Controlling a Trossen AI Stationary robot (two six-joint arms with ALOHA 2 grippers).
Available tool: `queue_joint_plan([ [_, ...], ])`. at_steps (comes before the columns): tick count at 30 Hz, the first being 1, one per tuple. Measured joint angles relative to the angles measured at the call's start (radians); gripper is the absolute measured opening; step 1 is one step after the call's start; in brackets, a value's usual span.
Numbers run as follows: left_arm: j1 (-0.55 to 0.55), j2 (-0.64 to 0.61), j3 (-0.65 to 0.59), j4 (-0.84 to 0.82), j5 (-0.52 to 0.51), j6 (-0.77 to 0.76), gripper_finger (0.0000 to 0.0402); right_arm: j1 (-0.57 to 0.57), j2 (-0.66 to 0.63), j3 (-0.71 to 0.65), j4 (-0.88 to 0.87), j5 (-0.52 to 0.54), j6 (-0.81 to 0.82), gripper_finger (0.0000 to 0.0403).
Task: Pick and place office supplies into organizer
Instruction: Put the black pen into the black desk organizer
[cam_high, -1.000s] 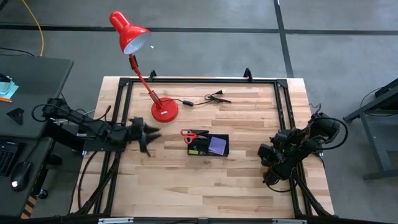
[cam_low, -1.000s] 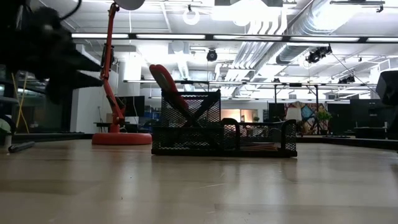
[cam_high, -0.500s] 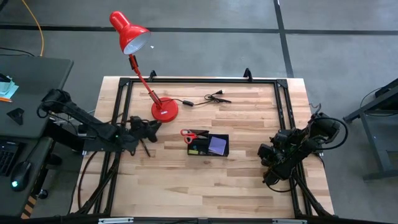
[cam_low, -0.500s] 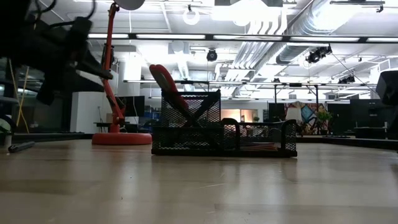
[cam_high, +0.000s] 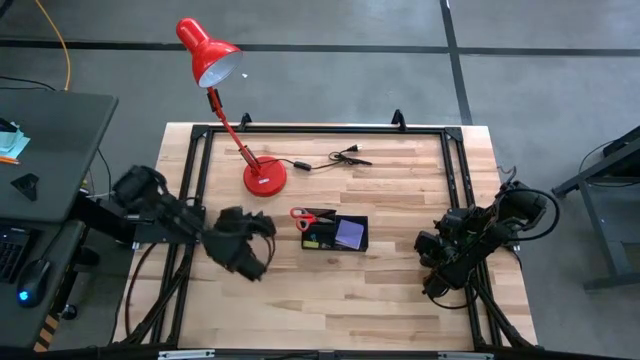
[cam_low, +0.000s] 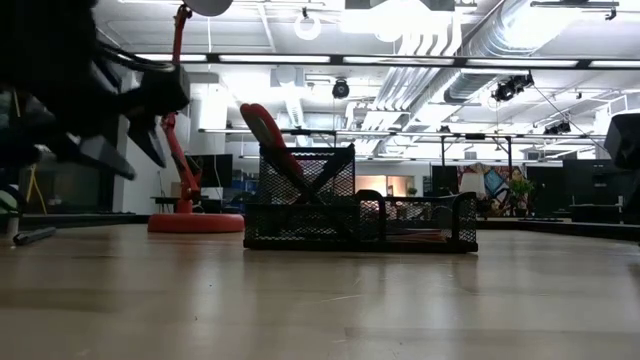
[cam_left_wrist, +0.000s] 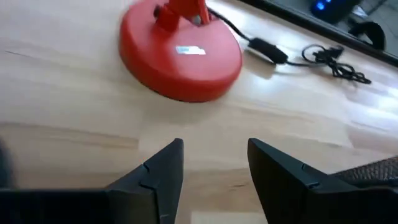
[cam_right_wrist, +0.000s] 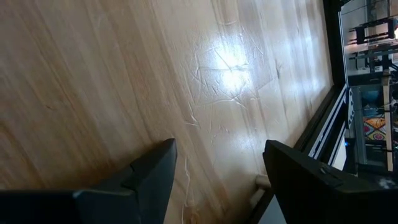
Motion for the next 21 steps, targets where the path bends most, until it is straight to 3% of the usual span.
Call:
queue_joint_plan([
  [4, -0.065, 0.127, 0.155, -0.232, 0.075, -0.196, 0.0166, 0.0, 0.0, 0.0, 0.0, 0.0, 0.0, 0.0236],
  [9, -0.078, 0.226, 0.303, -0.413, 0.312, -0.335, 0.0166, 0.0, 0.0, 0.001, 0.0, -0.001, 0.0, 0.0236],
  [12, -0.076, 0.262, 0.327, -0.433, 0.415, -0.378, 0.0166, 0.0, 0.0, 0.001, 0.001, -0.001, 0.0, 0.0236],
  [21, -0.07, 0.391, 0.336, -0.437, 0.448, -0.451, 0.0166, 0.0, 0.0, 0.001, 0.001, 0.0, 0.0, 0.0236],
])
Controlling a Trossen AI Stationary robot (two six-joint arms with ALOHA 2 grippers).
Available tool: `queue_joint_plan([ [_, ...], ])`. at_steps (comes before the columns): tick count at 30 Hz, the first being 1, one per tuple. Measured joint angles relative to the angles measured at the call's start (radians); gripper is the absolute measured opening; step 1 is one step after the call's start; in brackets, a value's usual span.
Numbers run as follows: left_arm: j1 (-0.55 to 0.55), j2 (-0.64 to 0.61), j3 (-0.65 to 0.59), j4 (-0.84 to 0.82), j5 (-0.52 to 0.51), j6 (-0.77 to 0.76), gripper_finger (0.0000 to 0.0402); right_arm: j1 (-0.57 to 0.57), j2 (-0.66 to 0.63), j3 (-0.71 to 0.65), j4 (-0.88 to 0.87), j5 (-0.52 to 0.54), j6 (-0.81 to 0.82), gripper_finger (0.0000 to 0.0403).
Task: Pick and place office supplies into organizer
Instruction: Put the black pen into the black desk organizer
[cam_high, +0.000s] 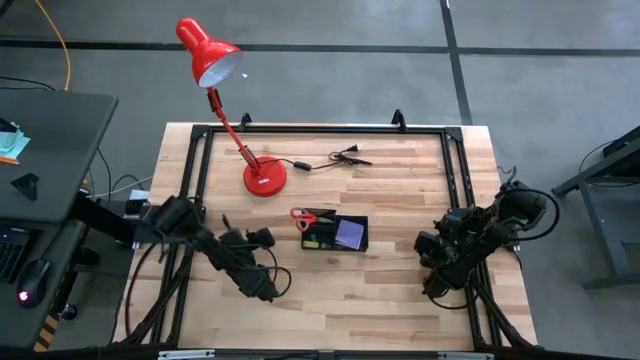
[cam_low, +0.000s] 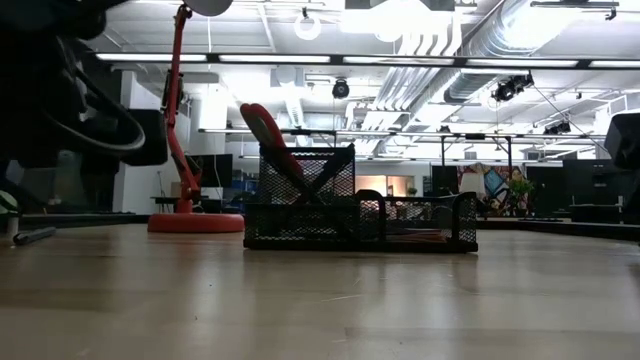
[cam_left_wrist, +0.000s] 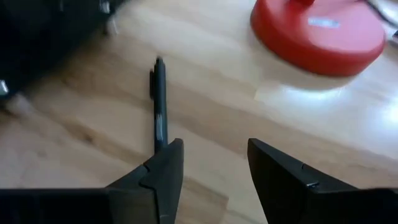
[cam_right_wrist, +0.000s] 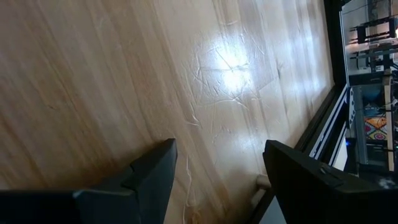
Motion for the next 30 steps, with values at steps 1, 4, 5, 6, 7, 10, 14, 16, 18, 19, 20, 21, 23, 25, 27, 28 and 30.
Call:
queue_joint_plan([
  [1, -0.001, 0.009, 0.008, 0.005, 0.013, -0.007, 0.0166, 0.0, 0.0, 0.0, 0.0, 0.0, 0.0, 0.0236],
  [4, 0.006, 0.033, 0.031, -0.028, 0.103, -0.057, 0.0166, 0.0, 0.0, 0.0, 0.001, 0.0, 0.0, 0.0236],
  [5, 0.006, 0.044, 0.033, -0.034, 0.138, -0.08, 0.0166, 0.0, 0.0, 0.0, 0.001, 0.0, 0.0, 0.0236],
  [6, 0.006, 0.05, 0.034, -0.049, 0.169, -0.093, 0.0166, 0.0, 0.0, 0.0, 0.001, 0.0, 0.0, 0.0236],
  [7, 0.008, 0.055, 0.037, -0.068, 0.19, -0.104, 0.0166, 0.0, 0.0, 0.0, 0.001, 0.0, 0.0, 0.0236],
  [10, 0.014, 0.066, 0.037, -0.064, 0.233, -0.116, 0.0166, 0.0, -0.001, 0.0, 0.0, 0.0, 0.0, 0.0236],
  [14, 0.013, 0.088, 0.037, -0.053, 0.222, -0.118, 0.0166, 0.0, -0.002, 0.0, 0.001, 0.0, 0.0, 0.0236],
  [16, 0.013, 0.107, 0.039, -0.056, 0.218, -0.12, 0.0166, 0.0, -0.002, 0.0, 0.0, 0.0, 0.0, 0.0236],
  [18, 0.013, 0.131, 0.038, -0.056, 0.209, -0.126, 0.0166, 0.0, -0.002, 0.0, 0.0, -0.001, 0.0, 0.0236],
  [19, 0.013, 0.144, 0.042, -0.057, 0.204, -0.128, 0.0166, 0.0, -0.002, 0.0, 0.0, 0.0, 0.0, 0.0236],
  [20, 0.013, 0.155, 0.043, -0.054, 0.204, -0.137, 0.0166, 0.0, -0.002, 0.0, 0.0, -0.001, 0.0, 0.0236],
  [21, 0.013, 0.165, 0.045, -0.055, 0.206, -0.142, 0.0166, 0.0, -0.002, 0.0, 0.001, 0.0, 0.0, 0.0236],
  [23, 0.013, 0.182, 0.046, -0.055, 0.207, -0.144, 0.0166, 0.0, -0.002, 0.0, 0.001, 0.0, 0.0, 0.0236],
  [25, 0.013, 0.197, 0.046, -0.058, 0.202, -0.144, 0.0166, 0.0, -0.002, 0.0, 0.001, -0.001, 0.0, 0.0236],
  [27, 0.013, 0.206, 0.047, -0.065, 0.192, -0.142, 0.0166, 0.0, -0.002, 0.0, 0.001, -0.001, 0.0, 0.0236],
  [28, 0.013, 0.211, 0.046, -0.063, 0.19, -0.142, 0.0166, 0.0, -0.002, 0.0, 0.001, -0.001, 0.0, 0.0236],
  [30, 0.013, 0.213, 0.045, -0.049, 0.188, -0.141, 0.0166, 0.0, -0.002, 0.0, 0.001, -0.001, 0.0, 0.0236],
])
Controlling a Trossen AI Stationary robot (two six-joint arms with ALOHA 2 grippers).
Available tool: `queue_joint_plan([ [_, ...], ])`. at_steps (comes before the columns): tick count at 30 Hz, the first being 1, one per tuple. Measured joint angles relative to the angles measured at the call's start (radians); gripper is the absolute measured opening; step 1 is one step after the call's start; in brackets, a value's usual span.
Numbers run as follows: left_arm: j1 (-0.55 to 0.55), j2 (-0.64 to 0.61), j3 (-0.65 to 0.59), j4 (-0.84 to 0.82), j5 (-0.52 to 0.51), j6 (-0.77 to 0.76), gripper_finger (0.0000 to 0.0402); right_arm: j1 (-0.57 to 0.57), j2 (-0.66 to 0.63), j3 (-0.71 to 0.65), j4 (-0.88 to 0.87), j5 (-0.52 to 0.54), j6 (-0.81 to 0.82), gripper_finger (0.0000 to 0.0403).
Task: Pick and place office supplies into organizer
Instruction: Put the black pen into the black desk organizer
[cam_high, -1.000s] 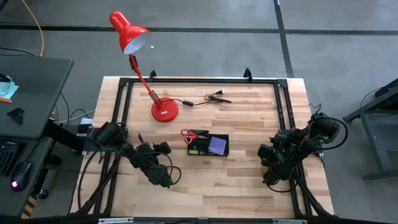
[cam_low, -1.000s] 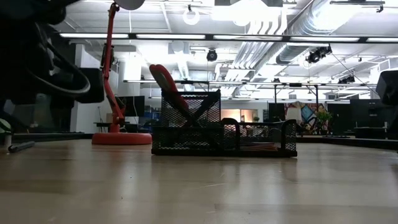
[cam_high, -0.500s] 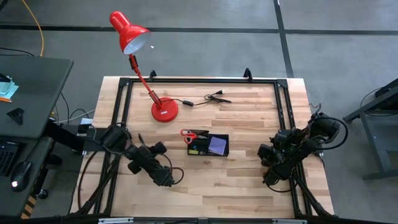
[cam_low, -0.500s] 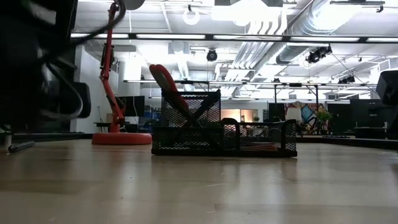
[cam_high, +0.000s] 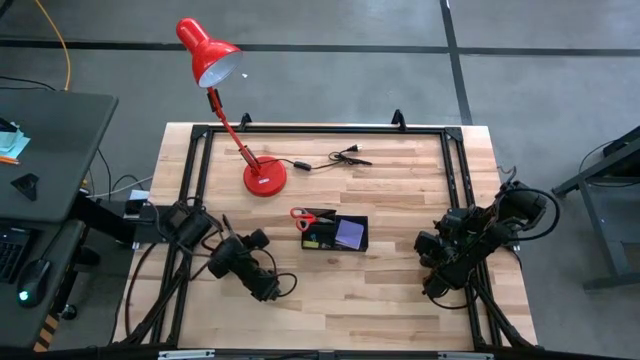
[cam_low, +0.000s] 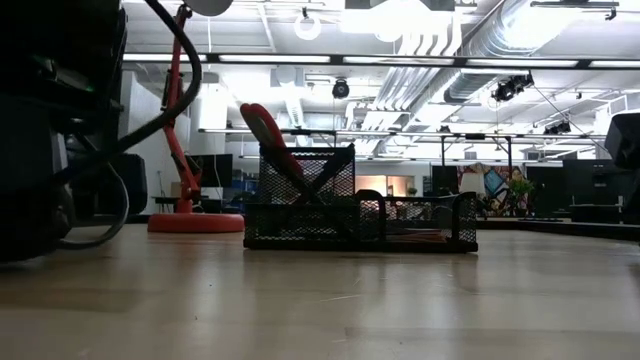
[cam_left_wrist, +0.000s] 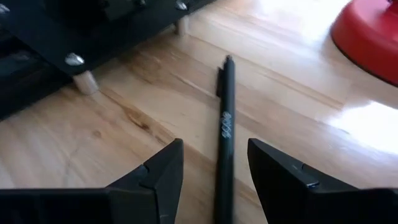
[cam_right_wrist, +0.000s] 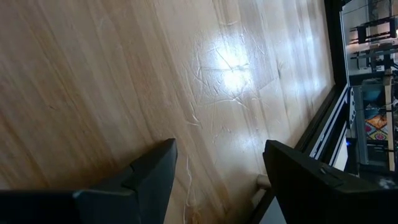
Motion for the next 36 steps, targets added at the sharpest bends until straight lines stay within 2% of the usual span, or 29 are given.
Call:
queue_joint_plan([
  [15, 0.0, 0.012, -0.002, 0.06, -0.031, 0.012, 0.0163, 0.0, 0.0, 0.0, 0.0, 0.001, 0.0, 0.0236],
  [19, 0.0, 0.013, -0.002, 0.068, -0.035, 0.027, 0.013, 0.0, 0.0, 0.0, 0.0, 0.001, 0.0, 0.0236],
  [25, -0.001, 0.014, 0.0, 0.074, -0.066, 0.051, 0.0023, 0.0, 0.0, 0.0, 0.0, 0.001, 0.0, 0.0236],
  [27, -0.002, 0.014, 0.0, 0.076, -0.091, 0.084, 0.0018, 0.0, 0.0, 0.0, 0.0, 0.001, 0.0, 0.0236],
  [32, -0.008, 0.015, 0.009, 0.082, -0.131, 0.122, 0.0044, 0.0, 0.0, 0.0, 0.0, 0.001, 0.0, 0.0236],
  [36, -0.016, 0.019, 0.031, 0.081, -0.204, 0.189, 0.0015, 0.0, 0.0, 0.0, 0.0, 0.001, 0.0, 0.0236],
])
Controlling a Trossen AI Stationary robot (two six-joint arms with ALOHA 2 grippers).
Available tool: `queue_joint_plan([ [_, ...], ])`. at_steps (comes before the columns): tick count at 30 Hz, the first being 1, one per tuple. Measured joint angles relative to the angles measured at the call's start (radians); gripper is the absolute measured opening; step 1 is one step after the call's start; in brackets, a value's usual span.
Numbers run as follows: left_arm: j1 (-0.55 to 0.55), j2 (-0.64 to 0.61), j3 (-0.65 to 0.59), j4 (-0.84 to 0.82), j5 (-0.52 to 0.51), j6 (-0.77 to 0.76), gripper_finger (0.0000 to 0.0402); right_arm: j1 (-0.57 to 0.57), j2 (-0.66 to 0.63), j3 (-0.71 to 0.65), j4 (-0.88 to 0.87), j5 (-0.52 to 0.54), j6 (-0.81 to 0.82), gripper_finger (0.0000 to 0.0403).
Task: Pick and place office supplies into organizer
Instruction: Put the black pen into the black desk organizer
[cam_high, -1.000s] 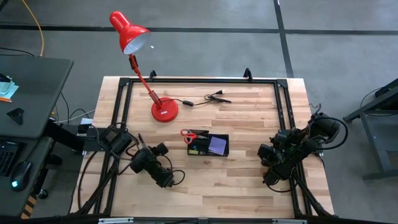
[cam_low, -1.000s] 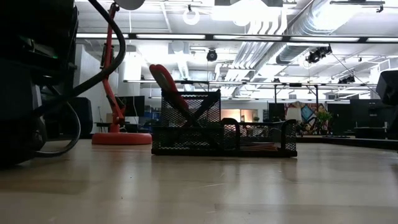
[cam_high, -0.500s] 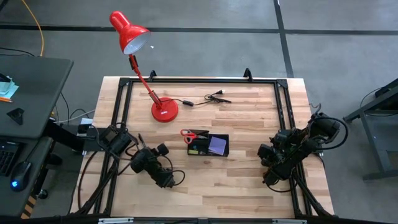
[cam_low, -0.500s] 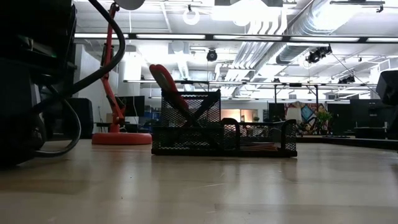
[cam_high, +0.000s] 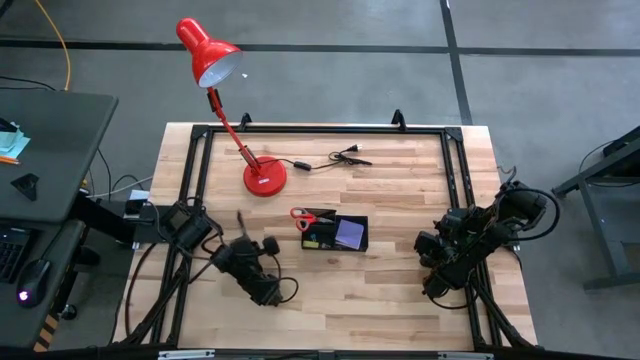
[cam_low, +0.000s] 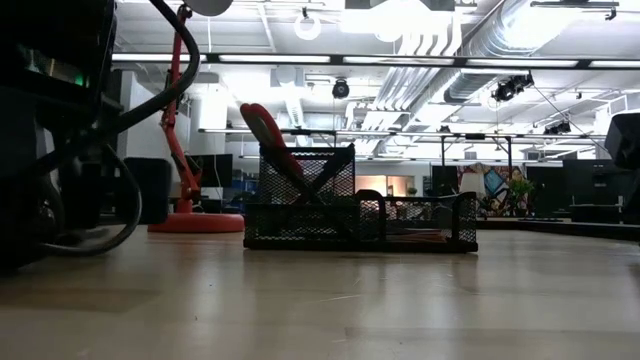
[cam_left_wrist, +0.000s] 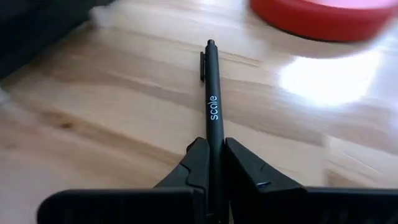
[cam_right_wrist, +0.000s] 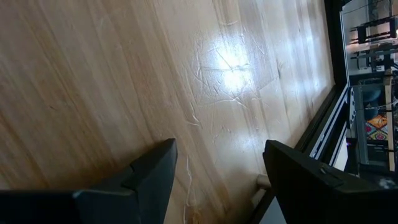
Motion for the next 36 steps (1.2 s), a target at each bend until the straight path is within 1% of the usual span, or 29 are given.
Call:
queue_joint_plan([
  [2, 0.0, 0.001, 0.007, 0.007, -0.052, 0.041, 0.0016, 0.0, 0.0, 0.0, 0.0, 0.0, 0.0, 0.0236],
  [6, -0.01, 0.003, 0.024, 0.016, -0.183, 0.146, 0.003, 0.0, 0.0, 0.0, 0.0, 0.0, 0.0, 0.0236],
  [9, -0.02, 0.003, 0.032, -0.007, -0.254, 0.206, 0.0017, 0.0, 0.0, 0.0, 0.0, 0.0, 0.0, 0.0236],
  [13, -0.037, 0.003, 0.037, -0.062, -0.297, 0.2, 0.0014, 0.0, 0.0, 0.0, 0.0, 0.0, 0.0, 0.0236],
  [17, -0.075, 0.001, 0.037, -0.111, -0.374, 0.202, 0.0023, 0.0, 0.0, 0.0, 0.0, -0.001, 0.0, 0.0236],
  [21, -0.114, 0.0, 0.037, -0.145, -0.444, 0.203, 0.0014, 0.0, 0.0, 0.0, 0.0, -0.001, 0.0, 0.0236],
  [25, -0.156, -0.002, 0.037, -0.147, -0.524, 0.211, 0.0014, 0.0, 0.0, 0.0, 0.0, -0.001, 0.0, 0.0236],
  [27, -0.179, -0.013, 0.037, -0.148, -0.568, 0.241, 0.0014, 0.0, 0.0, 0.0, 0.0, -0.001, 0.0, 0.0236],
  [29, -0.206, -0.023, 0.033, -0.145, -0.637, 0.298, 0.0014, 0.0, 0.0, 0.0, 0.0, -0.001, 0.0, 0.0236],
  [32, -0.238, -0.079, 0.016, -0.149, -0.708, 0.347, 0.0015, 0.0, 0.0, 0.0, 0.0, -0.002, 0.0, 0.0236],
  [36, -0.275, -0.156, -0.029, -0.149, -0.732, 0.378, 0.0023, 0.0, 0.0, 0.0, 0.0, -0.001, 0.0, 0.0236],
])
